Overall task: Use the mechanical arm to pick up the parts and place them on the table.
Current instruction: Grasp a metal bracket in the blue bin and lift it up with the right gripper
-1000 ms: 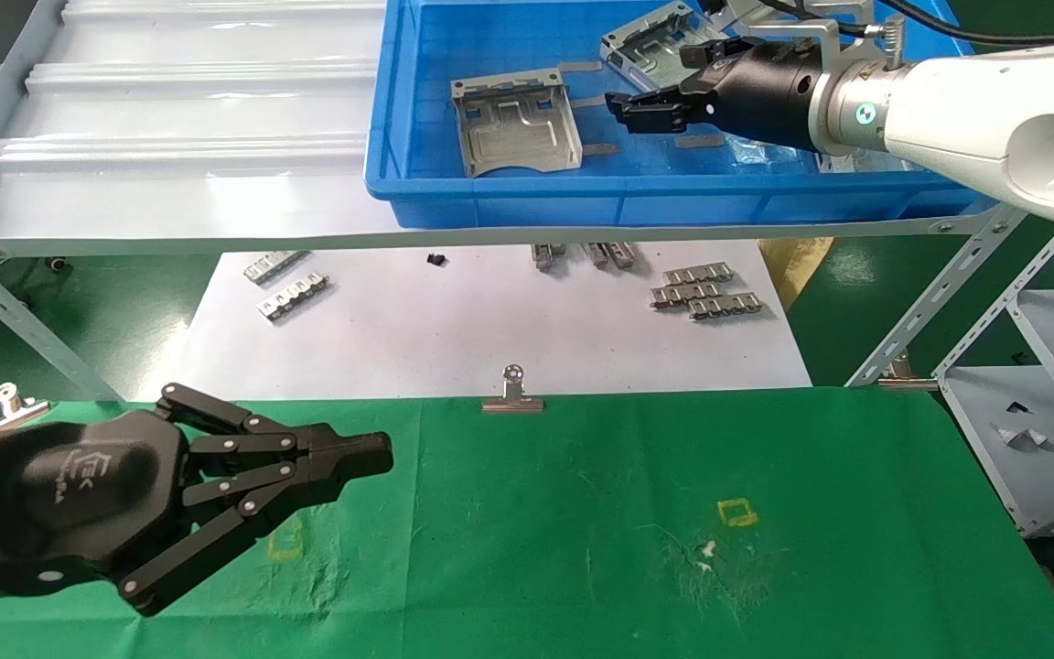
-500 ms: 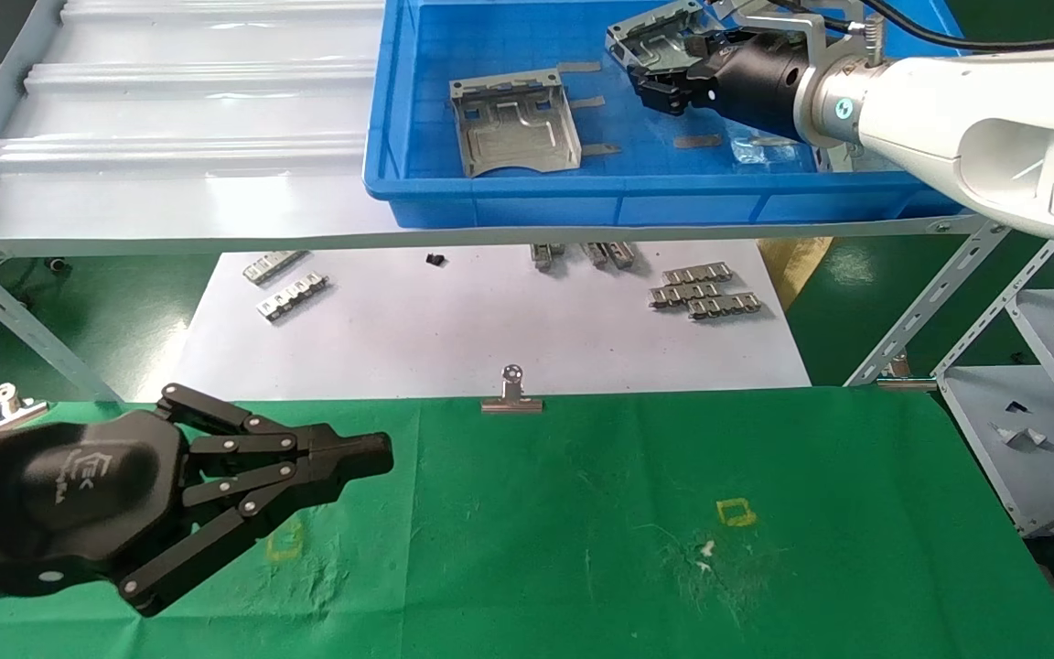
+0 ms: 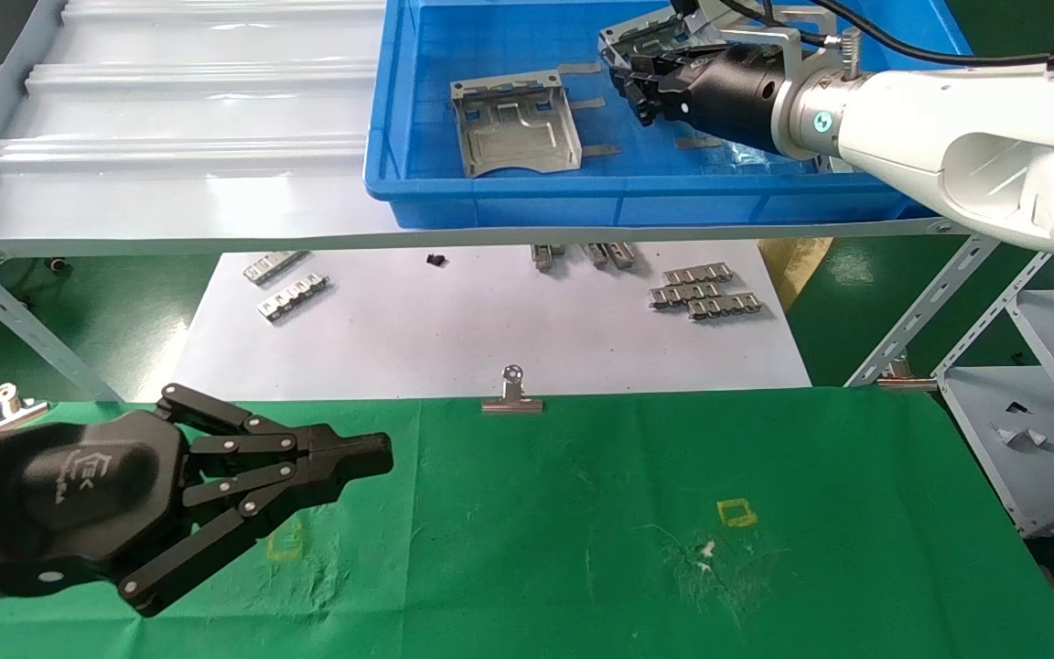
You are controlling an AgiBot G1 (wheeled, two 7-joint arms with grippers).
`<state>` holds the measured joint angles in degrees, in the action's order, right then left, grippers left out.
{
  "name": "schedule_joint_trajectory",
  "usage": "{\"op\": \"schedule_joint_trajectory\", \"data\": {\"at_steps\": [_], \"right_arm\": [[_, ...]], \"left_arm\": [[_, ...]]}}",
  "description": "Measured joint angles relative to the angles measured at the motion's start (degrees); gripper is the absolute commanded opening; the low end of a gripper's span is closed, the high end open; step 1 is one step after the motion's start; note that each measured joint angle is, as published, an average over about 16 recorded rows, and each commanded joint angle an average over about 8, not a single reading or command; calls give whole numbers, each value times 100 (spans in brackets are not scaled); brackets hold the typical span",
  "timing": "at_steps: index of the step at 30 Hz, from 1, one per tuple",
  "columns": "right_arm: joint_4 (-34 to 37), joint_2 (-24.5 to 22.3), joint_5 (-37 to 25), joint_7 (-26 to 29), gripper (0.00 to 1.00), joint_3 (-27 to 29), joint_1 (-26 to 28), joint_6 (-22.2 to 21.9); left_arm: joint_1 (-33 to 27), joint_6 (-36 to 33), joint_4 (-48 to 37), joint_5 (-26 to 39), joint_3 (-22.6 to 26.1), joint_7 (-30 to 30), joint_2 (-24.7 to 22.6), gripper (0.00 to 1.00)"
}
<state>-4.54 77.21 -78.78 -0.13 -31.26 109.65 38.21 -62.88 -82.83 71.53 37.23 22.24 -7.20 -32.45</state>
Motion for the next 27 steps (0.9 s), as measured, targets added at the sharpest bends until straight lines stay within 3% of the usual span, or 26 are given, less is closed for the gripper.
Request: {"op": "schedule_joint_trajectory", "data": {"at_steps": [2,3,10,11,19,27], "right_arm": [[-3,-7,12,4,0,-4,5,30],[-4,-10,19,5,0,-5,9,48],[-19,-65,80,-31,0,2,83,263],[-23,-78,92,-43,0,7,101,314],[-111,-293,206,-240,0,57,317,1072],[-318,-797,290,-623,0,60,600,2775]], "left_arm": [[0,0,0,0,0,0,0,3],[0,0,0,0,0,0,0,12],[0,0,0,0,0,0,0,96],[0,0,0,0,0,0,0,100],[0,0,0,0,0,0,0,100],[0,0,0,0,0,0,0,100]]}}
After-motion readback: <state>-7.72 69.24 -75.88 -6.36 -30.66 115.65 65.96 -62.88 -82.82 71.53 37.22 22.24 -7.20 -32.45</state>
